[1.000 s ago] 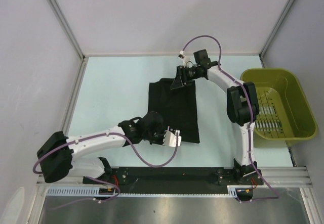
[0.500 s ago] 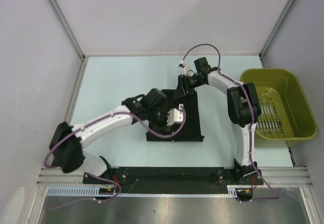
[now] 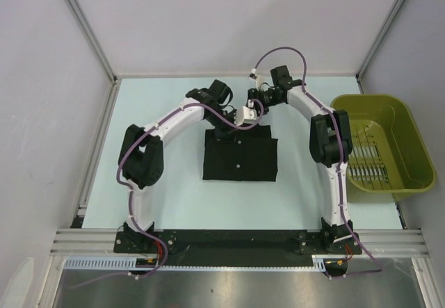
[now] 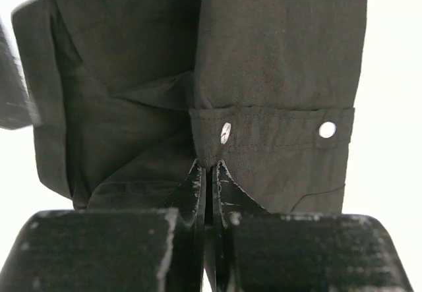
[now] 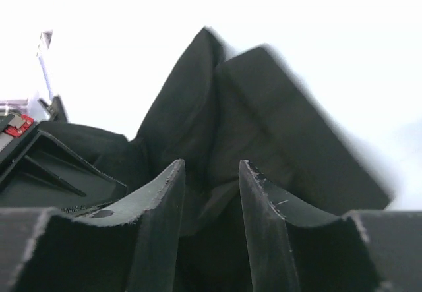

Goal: Fold and stack the long sleeve shirts
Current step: Fold the shirt

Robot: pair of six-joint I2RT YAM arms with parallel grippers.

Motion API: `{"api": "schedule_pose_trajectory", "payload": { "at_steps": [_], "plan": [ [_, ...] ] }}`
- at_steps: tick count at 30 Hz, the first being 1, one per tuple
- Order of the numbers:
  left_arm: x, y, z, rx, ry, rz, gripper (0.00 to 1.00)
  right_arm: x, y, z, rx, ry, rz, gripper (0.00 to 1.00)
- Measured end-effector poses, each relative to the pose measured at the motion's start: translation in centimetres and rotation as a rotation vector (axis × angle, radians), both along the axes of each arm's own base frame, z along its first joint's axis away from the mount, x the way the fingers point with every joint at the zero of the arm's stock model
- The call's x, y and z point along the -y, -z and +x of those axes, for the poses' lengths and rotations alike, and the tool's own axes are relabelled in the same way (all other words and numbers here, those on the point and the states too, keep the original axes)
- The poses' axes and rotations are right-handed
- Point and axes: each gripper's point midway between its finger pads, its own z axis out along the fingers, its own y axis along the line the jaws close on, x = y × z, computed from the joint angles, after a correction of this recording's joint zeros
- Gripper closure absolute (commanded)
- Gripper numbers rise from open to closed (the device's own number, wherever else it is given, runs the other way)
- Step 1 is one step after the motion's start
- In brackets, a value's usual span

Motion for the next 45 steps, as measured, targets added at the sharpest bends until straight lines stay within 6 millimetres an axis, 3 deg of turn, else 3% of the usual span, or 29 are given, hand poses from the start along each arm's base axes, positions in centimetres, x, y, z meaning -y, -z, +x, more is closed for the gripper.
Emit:
{"api": "schedule_pose_trajectory", "payload": {
  "at_steps": [5, 8, 11, 19, 24, 31, 34, 38, 41, 45],
  "plan": [
    [-0.5, 2.0, 2.1, -0.031, -0.021, 0.025, 0.97, -0.3, 2.7, 2.2, -0.004, 0.001, -0.012, 0.58],
    [-0.1, 2.9, 3.9, -0.028, -0.035, 0.024, 0.97, -0.1, 5.8, 2.3, -0.052, 0.005, -0.042, 0.59],
    [0.0, 3.4, 5.4, -0.013, -0.051, 0.014, 0.97, 0.0, 7.6, 1.9, -0.102, 0.001, -0.051, 0.6],
    [0.0, 4.6, 7.9, 0.04, -0.082, 0.001, 0.9, 0.6, 7.4, 2.7, -0.071, 0.007, -0.069, 0.61],
    [0.0, 6.9, 8.9, 0.047, -0.103, 0.049, 0.88, 0.5, 7.6, 2.7, -0.071, -0.002, -0.068, 0.62],
    [-0.1, 8.8, 9.0, 0.072, -0.129, 0.112, 0.62, -0.1, 7.9, 1.8, -0.074, -0.033, -0.068, 0.58],
    [-0.4, 8.5, 9.5, 0.088, -0.17, 0.105, 0.56, 0.1, 7.7, 2.0, -0.084, -0.02, -0.062, 0.5],
    [-0.8, 7.4, 10.1, 0.062, -0.222, 0.064, 0.49, 0.8, 6.8, 2.8, -0.081, 0.009, -0.071, 0.24],
    [-1.7, 5.9, 10.1, 0.011, -0.265, 0.015, 0.4, 2.7, 5.5, 3.8, -0.044, 0.041, -0.089, 0.19],
    [-4.0, 2.9, 10.2, -0.03, -0.339, -0.054, 0.3, 6.9, 2.3, 4.2, 0.009, 0.099, -0.114, 0.18]
  ]
}}
